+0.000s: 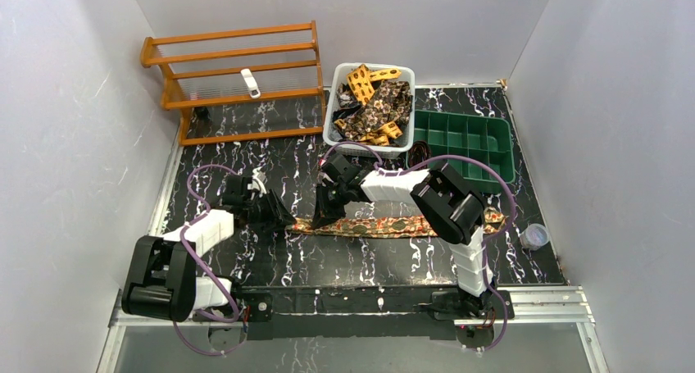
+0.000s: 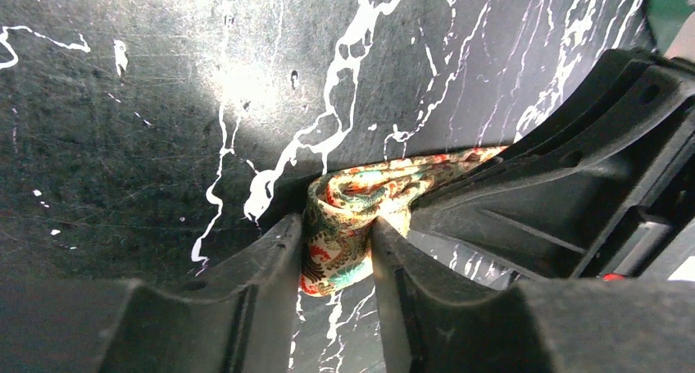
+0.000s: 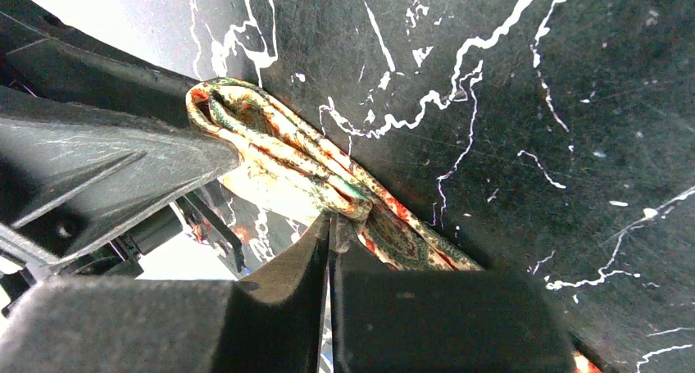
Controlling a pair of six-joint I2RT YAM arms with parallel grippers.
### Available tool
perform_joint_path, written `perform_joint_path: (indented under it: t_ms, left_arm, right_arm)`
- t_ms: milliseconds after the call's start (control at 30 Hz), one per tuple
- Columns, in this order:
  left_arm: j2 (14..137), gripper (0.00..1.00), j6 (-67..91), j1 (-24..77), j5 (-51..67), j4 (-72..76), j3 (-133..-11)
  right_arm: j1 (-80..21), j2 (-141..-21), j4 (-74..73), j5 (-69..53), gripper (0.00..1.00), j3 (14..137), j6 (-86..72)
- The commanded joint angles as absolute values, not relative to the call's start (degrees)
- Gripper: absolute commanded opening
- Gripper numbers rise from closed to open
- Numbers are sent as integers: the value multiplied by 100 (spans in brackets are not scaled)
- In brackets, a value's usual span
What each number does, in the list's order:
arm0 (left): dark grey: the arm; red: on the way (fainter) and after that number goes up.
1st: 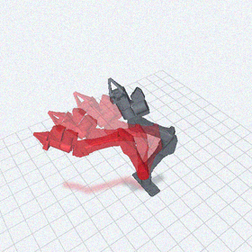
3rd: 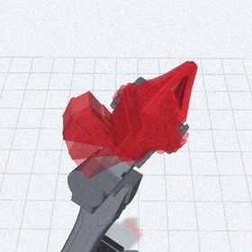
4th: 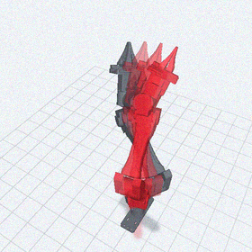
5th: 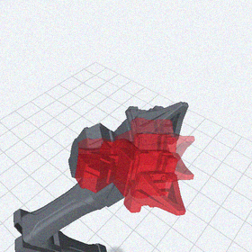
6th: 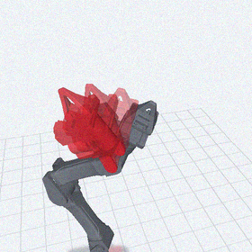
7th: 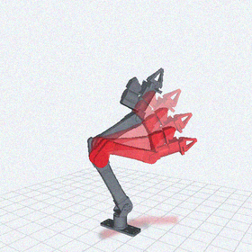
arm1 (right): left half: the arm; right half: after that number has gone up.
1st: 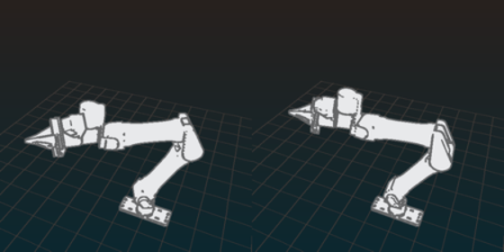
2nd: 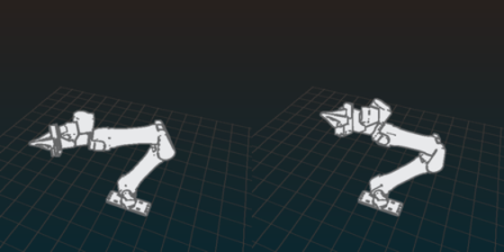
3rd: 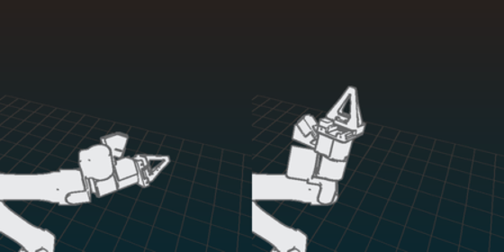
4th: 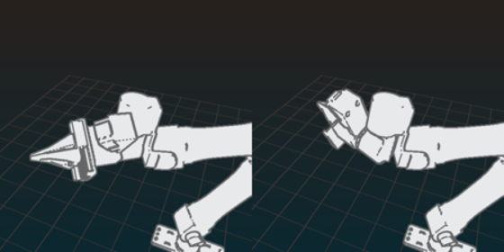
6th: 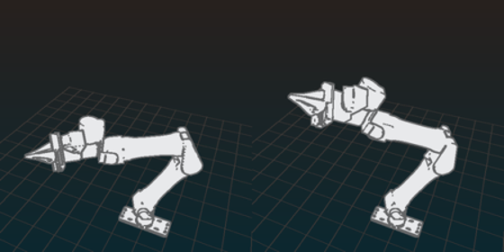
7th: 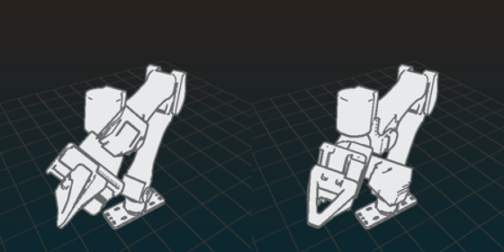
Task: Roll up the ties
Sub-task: Roll the tie at the center of the board.
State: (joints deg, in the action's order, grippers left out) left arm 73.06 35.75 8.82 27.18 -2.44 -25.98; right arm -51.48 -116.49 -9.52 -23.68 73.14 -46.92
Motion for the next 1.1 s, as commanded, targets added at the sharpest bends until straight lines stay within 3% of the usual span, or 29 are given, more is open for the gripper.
perform_joint_path:
  t_ms: [0,200,333,567,733,1067]
  left_arm:
    - [7155,29,3435,940,2607,-458,-2599]
    - [7167,7,3176,939,2534,-457,-2869]
    - [7266,2,3147,940,2544,-462,-3070]
    - [6935,1,3256,994,2184,-593,-3061]
    - [6797,2,3284,1143,1737,-802,-3114]
    - [6828,2,3804,1566,988,-975,-3287]
  right_arm:
    - [-5109,-11858,-1345,-2191,13,7419,-4523]
    - [-5106,-11608,-1299,-2442,20,7648,-4433]
    - [-5095,-11363,-1350,-2529,25,7909,-4436]
    - [-5093,-10982,-1494,-1842,24,7677,-4428]
    - [-5095,-11127,-1285,-1802,18,7574,-4518]
    - [-5097,-11574,-1529,-1555,16,7854,-4374]
